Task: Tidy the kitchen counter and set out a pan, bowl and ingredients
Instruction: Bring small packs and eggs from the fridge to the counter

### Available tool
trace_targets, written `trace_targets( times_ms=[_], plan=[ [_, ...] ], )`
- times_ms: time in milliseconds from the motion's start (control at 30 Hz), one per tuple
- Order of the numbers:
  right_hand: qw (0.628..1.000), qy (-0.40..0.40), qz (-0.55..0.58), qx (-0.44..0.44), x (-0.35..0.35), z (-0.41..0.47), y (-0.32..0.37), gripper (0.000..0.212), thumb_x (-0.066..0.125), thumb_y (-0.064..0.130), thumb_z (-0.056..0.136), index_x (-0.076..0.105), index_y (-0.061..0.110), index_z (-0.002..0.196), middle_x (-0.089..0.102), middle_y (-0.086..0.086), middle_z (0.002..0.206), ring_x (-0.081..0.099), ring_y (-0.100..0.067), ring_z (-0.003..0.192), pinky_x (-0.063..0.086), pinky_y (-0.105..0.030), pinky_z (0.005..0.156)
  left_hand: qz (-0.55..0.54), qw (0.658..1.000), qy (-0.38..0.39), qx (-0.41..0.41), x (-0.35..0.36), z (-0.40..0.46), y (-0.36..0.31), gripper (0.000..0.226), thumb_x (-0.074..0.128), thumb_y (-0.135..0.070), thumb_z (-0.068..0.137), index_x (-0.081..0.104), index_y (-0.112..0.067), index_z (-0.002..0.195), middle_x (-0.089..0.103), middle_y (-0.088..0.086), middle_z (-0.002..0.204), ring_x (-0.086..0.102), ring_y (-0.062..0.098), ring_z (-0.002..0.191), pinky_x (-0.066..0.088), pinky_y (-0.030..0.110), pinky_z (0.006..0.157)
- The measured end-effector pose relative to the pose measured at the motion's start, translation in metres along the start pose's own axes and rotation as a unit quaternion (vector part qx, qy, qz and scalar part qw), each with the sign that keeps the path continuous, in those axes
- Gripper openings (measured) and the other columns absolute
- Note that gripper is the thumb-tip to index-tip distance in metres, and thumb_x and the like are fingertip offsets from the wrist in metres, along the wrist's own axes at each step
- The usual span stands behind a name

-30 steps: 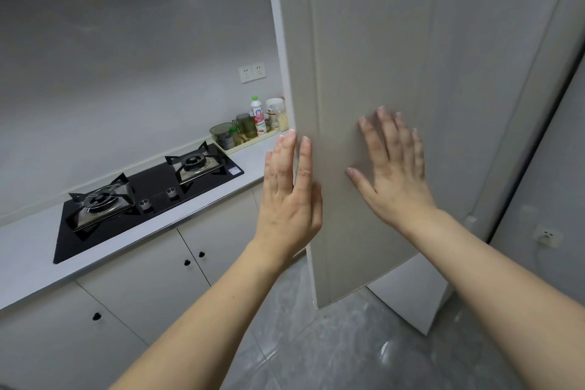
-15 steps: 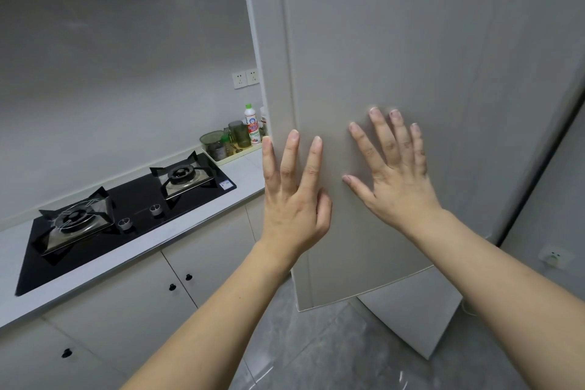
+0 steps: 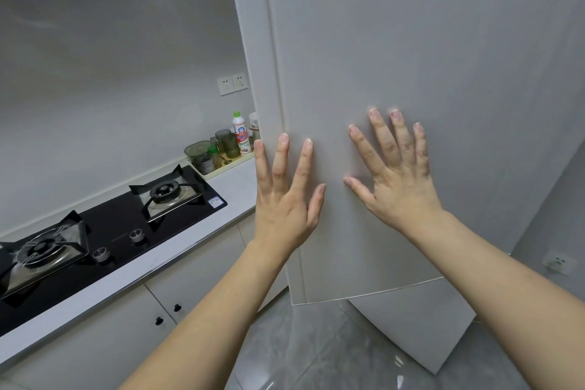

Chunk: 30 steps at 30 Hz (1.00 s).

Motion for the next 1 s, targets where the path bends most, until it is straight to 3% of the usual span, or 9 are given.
trace_targets(
  times_ms=[133,300,667,1000],
  plan=[
    [1.0,-0.003,-0.021,-0.009,0.019,0.013,0.0,0.084,0.052,0.053,0.087,0.009,0.027,0.155,0.009,-0.007,0.16,0.013,-0.032,0.146,0.017,-0.057,0.115,-0.018,1.0,0.0,-0.012,0.023,0.009,0.021,0.065,0.061,-0.034,0.093,0.037,-0.007,0.147,0.01,0.016,0.156,0.003,0.051,0.144,0.003,0.043,0.122],
    [0.998,0.005,-0.056,-0.013,0.043,0.03,-0.007,0.083,0.052,0.051,0.088,0.011,0.025,0.155,0.006,-0.007,0.16,0.009,-0.033,0.147,0.014,-0.057,0.116,-0.045,0.999,0.005,-0.018,0.051,0.023,0.042,0.065,0.06,-0.033,0.093,0.039,-0.005,0.147,0.009,0.017,0.156,0.003,0.05,0.145,0.006,0.048,0.121],
    [0.995,0.019,-0.09,-0.037,0.095,0.06,-0.025,0.087,0.06,0.045,0.083,0.016,0.021,0.154,0.007,-0.006,0.161,0.01,-0.031,0.147,0.01,-0.056,0.116,-0.053,0.999,0.002,0.005,0.115,0.059,0.08,0.062,0.058,-0.04,0.095,0.043,-0.007,0.145,0.015,0.014,0.153,0.017,0.04,0.143,0.008,0.042,0.122],
    [0.992,0.011,-0.12,-0.03,0.142,0.075,-0.068,0.079,0.058,0.043,0.087,0.022,0.018,0.153,0.012,-0.007,0.16,0.011,-0.031,0.147,0.014,-0.059,0.115,-0.129,0.987,0.012,-0.097,0.184,0.105,0.1,0.064,0.05,-0.046,0.096,0.032,-0.019,0.151,0.008,0.008,0.155,0.013,0.034,0.142,0.016,0.043,0.118]
  ],
)
Point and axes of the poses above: each hand's wrist, its own z-axis towards the middle knuckle, its own x-axis out of the palm, y = z × x, the point moved 3 cm from there along z, towards the middle knuckle
